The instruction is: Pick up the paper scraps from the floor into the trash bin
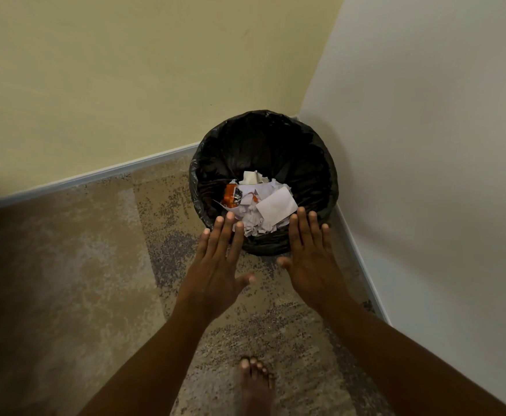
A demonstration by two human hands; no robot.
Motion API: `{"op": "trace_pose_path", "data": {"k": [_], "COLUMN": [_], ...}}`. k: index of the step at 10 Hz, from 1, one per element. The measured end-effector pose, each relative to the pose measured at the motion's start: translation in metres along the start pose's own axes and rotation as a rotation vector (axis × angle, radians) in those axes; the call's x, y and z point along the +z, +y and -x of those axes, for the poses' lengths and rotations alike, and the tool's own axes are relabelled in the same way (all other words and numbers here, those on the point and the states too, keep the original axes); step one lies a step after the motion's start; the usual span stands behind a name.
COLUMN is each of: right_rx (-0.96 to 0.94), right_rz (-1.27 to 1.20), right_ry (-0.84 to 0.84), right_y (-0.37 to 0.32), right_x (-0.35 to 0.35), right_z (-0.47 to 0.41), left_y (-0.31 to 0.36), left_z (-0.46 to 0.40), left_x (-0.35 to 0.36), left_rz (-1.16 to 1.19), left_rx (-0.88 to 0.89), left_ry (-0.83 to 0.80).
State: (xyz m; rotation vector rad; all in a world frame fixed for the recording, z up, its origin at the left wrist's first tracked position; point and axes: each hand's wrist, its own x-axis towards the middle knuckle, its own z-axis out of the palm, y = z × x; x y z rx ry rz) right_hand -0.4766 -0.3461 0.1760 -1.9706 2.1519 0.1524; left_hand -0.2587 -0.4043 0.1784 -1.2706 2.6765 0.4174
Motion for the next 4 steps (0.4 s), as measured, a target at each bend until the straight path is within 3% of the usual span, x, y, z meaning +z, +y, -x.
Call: {"op": "trace_pose_path", "data": {"k": [4], "right_rx": [0.014], "right_rz": [-0.075], "right_ry": [-0.004], "right_y": [-0.006], "right_x": [-0.005], "right_z": [-0.001], "left_y": [0.005], "left_z": [0.001], "left_x": [-0.014], "left_rz": [0.008], "left_rx": [-0.029], "left_ry": [-0.033]}}
